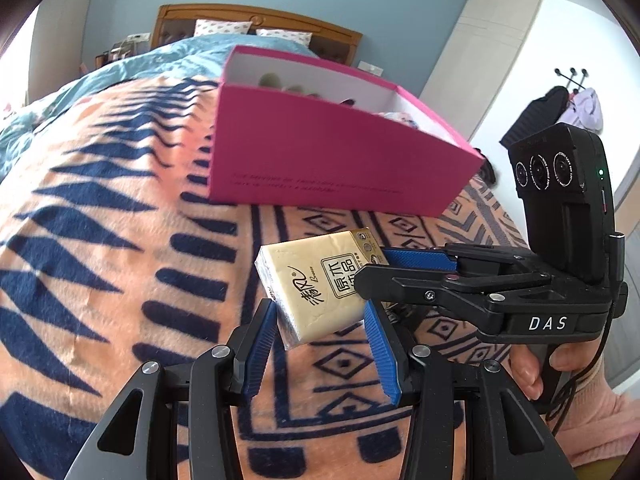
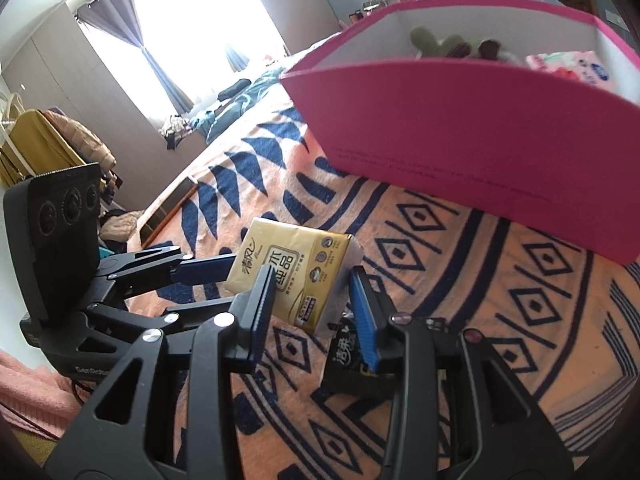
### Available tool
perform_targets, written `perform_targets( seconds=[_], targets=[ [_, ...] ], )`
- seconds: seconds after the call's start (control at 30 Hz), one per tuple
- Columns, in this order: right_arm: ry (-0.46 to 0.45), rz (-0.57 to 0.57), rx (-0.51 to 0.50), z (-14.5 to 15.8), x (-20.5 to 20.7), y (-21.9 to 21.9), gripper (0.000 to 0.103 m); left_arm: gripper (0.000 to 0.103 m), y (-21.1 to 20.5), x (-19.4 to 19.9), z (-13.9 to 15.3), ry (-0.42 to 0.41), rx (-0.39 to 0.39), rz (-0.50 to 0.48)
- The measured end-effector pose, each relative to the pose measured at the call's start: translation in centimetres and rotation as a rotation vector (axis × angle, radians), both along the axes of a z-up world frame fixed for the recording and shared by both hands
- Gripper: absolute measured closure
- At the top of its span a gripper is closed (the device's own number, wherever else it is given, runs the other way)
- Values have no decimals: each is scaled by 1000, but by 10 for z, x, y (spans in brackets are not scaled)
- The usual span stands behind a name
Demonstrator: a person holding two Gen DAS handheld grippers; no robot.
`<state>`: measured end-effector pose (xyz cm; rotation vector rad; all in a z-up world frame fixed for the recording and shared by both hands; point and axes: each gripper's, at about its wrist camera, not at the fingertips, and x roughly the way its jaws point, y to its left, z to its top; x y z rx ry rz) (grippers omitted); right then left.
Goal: Organize objects
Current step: 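Lift the yellow tissue pack with both grippers and carry it toward the box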
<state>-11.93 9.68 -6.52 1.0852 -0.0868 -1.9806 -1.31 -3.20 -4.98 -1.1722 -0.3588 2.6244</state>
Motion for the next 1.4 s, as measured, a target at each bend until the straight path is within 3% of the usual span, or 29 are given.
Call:
perform_targets(
  seconds=[0.17,0.63,1.4],
  targets=[
    [42,-47,-13,13,6,19,62,57,6,-21,6,32,-6,-47],
    [86,-166,-44,31,21,72,62,57,53,-28,24,77,-30,-160],
    [168,-269,-55,56,28,117,62,57,91,-42,46,141,-30,-254]
  ],
)
